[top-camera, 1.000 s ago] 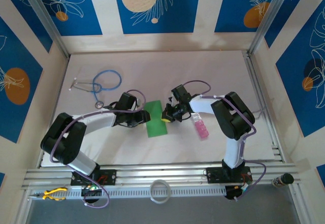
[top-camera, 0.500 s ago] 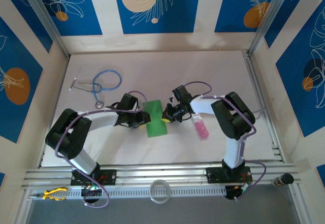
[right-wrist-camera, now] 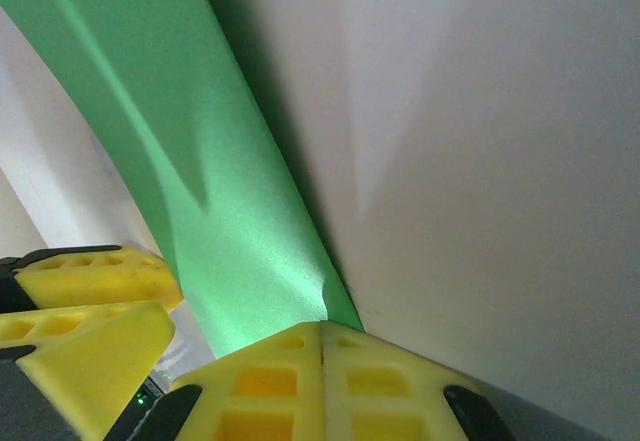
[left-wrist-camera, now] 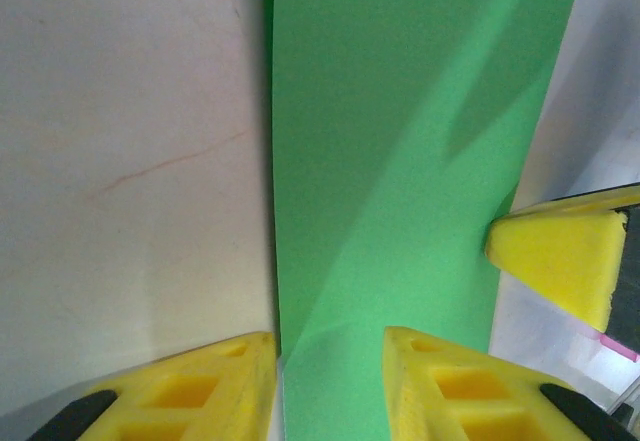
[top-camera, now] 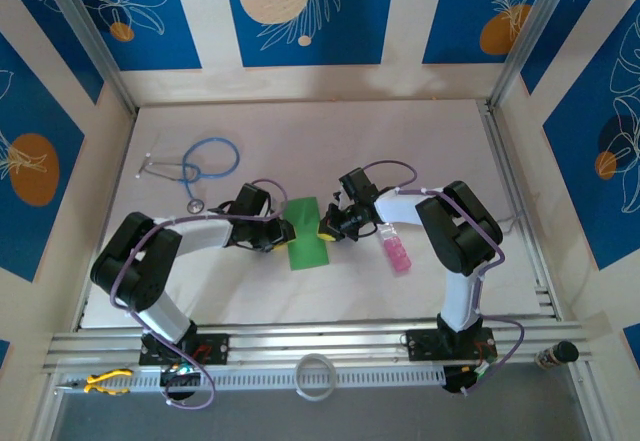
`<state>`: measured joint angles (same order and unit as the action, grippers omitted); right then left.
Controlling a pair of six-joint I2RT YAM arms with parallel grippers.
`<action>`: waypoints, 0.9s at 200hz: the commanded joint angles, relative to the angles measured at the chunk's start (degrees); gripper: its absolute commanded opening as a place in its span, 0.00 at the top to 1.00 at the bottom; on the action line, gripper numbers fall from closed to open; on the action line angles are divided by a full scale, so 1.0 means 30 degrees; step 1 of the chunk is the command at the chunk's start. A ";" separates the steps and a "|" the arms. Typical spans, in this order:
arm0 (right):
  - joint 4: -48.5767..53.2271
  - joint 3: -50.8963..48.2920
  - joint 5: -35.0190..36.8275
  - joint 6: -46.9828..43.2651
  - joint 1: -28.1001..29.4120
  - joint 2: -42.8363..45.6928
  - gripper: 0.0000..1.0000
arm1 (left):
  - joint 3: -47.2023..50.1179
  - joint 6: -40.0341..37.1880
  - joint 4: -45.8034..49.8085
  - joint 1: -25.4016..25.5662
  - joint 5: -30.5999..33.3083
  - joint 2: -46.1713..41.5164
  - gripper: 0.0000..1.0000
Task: Fold a paper plane with a square sheet of paper (pick it up from the middle)
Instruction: Third fold the triangle at the center of the table.
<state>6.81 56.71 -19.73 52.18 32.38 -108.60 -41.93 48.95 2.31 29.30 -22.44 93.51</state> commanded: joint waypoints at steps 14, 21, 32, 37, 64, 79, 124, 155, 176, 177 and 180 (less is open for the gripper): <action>0.1430 -0.0797 0.0832 0.0299 0.0222 -0.0686 0.97 | 0.0295 0.0149 -0.1324 -0.0042 -0.0329 0.0633 0.66; 0.1438 -0.0822 0.0832 0.0301 0.0229 -0.0673 0.96 | 0.0296 0.0148 -0.1353 -0.0062 -0.0373 0.0637 0.66; 0.1429 -0.0826 0.0834 0.0323 0.0237 -0.0684 0.96 | 0.0325 0.0120 -0.1424 -0.0041 -0.0401 0.0601 0.66; 0.1429 -0.0819 0.0833 0.0330 0.0226 -0.0686 0.96 | 0.0354 0.0148 -0.1466 -0.0042 -0.0427 0.0593 0.66; 0.1437 -0.0852 0.0864 0.0301 0.0222 -0.0711 0.96 | 0.0470 0.0166 -0.1589 -0.0055 -0.0216 0.0360 0.67; 0.1471 -0.0855 0.0870 0.0300 0.0222 -0.0693 0.97 | 0.0570 0.0163 -0.1583 -0.0040 -0.0082 0.0242 0.67; 0.1509 -0.0884 0.0892 0.0286 0.0222 -0.0715 0.96 | 0.0849 0.0266 -0.1967 -0.0082 -0.0080 0.0070 0.69; 0.1540 -0.0913 0.0950 0.0304 0.0239 -0.0687 0.96 | 0.0881 0.0266 -0.2083 -0.0069 -0.0067 0.0058 0.69; 0.1580 -0.0912 0.0980 0.0301 0.0218 -0.0715 0.96 | 0.0969 0.0319 -0.2263 -0.0093 -0.0105 0.0014 0.70; 0.1574 -0.0884 0.0980 0.0301 0.0235 -0.0715 0.96 | 0.0970 0.0292 -0.2277 -0.0095 -0.0107 0.0022 0.70; 0.1569 -0.0885 0.0980 0.0301 0.0205 -0.0715 0.96 | 0.0970 0.0302 -0.2279 -0.0098 -0.0109 -0.0001 0.71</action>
<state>6.44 56.49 -19.77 52.21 32.38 -108.57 -39.86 49.28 -0.84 29.26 -22.52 93.06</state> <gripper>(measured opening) 0.045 0.300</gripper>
